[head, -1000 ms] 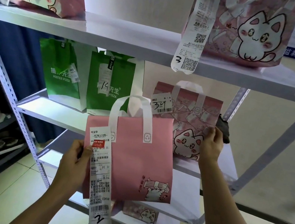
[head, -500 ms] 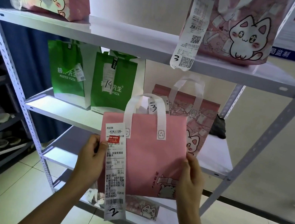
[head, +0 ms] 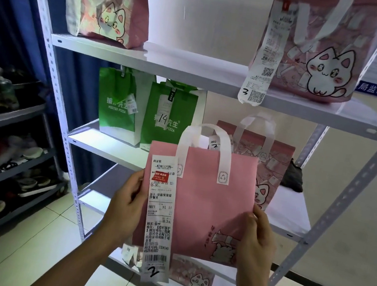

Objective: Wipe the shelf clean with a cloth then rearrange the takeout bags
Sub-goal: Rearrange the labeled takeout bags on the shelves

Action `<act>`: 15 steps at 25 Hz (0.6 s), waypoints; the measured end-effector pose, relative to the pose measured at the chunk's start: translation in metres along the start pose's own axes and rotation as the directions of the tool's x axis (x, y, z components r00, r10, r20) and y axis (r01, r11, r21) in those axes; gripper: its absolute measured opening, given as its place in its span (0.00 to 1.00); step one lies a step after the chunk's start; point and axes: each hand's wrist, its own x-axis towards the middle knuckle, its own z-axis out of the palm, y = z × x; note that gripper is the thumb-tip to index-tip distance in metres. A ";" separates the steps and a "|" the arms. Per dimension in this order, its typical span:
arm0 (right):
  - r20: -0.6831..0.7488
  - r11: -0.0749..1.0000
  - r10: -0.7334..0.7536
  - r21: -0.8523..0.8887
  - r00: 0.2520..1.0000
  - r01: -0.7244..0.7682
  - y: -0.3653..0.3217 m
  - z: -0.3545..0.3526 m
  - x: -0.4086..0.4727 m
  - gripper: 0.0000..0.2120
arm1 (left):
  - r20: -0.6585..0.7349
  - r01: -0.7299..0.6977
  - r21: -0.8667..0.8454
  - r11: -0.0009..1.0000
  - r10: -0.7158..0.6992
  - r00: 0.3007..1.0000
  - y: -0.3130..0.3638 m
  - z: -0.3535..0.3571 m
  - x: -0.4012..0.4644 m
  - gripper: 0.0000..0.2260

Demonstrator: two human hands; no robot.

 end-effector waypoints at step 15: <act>0.095 0.945 -0.274 0.213 0.957 0.250 -0.130 0.091 0.006 0.12 | -0.361 -0.263 -0.159 0.952 0.192 0.913 0.087 -0.087 0.051 0.09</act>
